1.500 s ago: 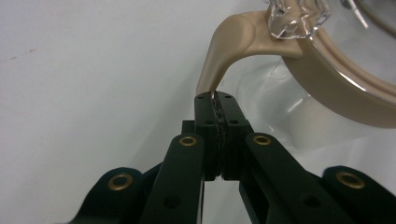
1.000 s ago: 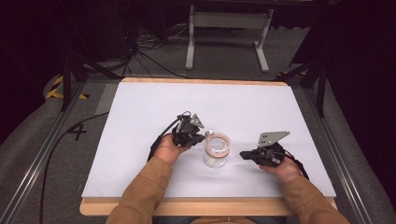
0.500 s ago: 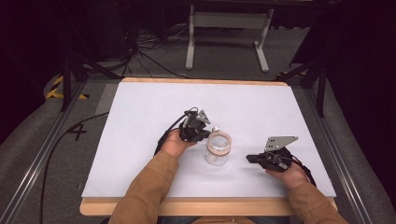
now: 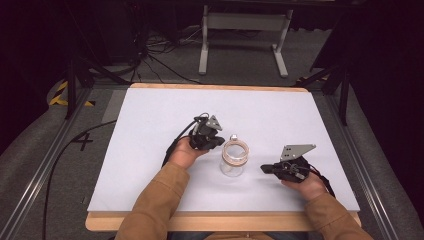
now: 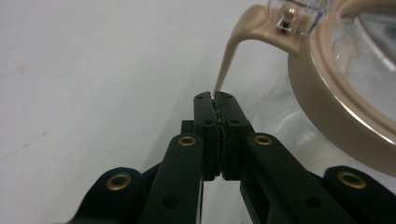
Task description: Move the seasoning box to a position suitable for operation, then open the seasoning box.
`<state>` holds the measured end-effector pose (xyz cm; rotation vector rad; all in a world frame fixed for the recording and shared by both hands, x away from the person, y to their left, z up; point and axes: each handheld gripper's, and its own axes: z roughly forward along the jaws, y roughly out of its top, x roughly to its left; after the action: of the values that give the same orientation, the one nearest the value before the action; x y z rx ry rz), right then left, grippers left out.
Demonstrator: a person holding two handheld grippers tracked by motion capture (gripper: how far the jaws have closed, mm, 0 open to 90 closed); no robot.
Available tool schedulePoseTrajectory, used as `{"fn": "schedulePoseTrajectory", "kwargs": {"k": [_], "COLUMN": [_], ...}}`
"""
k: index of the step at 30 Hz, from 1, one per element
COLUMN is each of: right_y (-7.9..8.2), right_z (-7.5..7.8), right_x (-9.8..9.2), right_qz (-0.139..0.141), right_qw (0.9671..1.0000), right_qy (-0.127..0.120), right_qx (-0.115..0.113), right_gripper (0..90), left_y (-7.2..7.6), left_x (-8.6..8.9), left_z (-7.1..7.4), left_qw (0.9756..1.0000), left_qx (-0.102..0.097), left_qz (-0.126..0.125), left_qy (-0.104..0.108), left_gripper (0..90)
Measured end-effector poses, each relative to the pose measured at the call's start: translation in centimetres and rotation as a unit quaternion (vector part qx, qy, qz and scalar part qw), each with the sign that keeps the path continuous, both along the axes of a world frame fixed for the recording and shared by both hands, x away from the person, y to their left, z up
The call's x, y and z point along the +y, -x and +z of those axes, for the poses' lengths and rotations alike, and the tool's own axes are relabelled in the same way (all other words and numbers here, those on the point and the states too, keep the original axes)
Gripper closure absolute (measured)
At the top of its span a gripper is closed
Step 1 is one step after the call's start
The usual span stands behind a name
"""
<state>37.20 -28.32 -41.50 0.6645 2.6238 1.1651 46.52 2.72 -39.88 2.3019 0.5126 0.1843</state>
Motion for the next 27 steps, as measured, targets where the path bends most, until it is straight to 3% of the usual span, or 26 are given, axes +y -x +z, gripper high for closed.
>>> {"fn": "schedulePoseTrajectory", "kwargs": {"k": [1, 2, 4, 6, 14, 23, 27], "right_y": [0.0, 0.0, -0.1, 0.0, 0.5, 1.5, 2.0], "right_z": [0.0, 0.0, 0.1, 0.2, 0.7, 0.8, 0.9], "right_x": [0.0, 0.0, 0.0, 0.0, 0.1, 0.0, -0.3], "right_qz": [-0.001, -0.001, -0.001, -0.001, -0.005, -0.012, -0.015], "right_qw": [1.0, 1.0, 1.0, 1.0, 0.9999, 0.9998, 0.9998], "right_qy": [-0.002, -0.002, -0.003, -0.004, -0.01, -0.011, -0.012], "right_qx": [0.001, 0.001, -0.001, -0.001, -0.008, -0.008, -0.01], "right_gripper": [89.8, 89.8, 89.8, 89.8, 89.8, 89.8, 89.8], "left_y": [0.1, 0.1, 0.3, 0.7, 2.0, 2.0, 1.7], "left_x": [0.8, 0.8, 1.5, 1.6, 1.1, -0.1, -1.2], "left_z": [0.9, 0.9, 1.9, 2.7, 5.6, 6.4, 6.3], "left_qw": [0.9992, 0.9992, 0.9968, 0.9956, 0.992, 0.9908, 0.9918], "left_qx": [0.023, 0.023, 0.051, 0.059, 0.034, 0.025, 0.027], "left_qz": [0.022, 0.022, 0.03, 0.031, 0.023, 0.002, -0.008], "left_qy": [0.023, 0.023, 0.054, 0.066, 0.12, 0.133, 0.125], "left_gripper": [88.0, 88.1, 88.2, 88.2, 85.8, 88.1, 88.4]}}
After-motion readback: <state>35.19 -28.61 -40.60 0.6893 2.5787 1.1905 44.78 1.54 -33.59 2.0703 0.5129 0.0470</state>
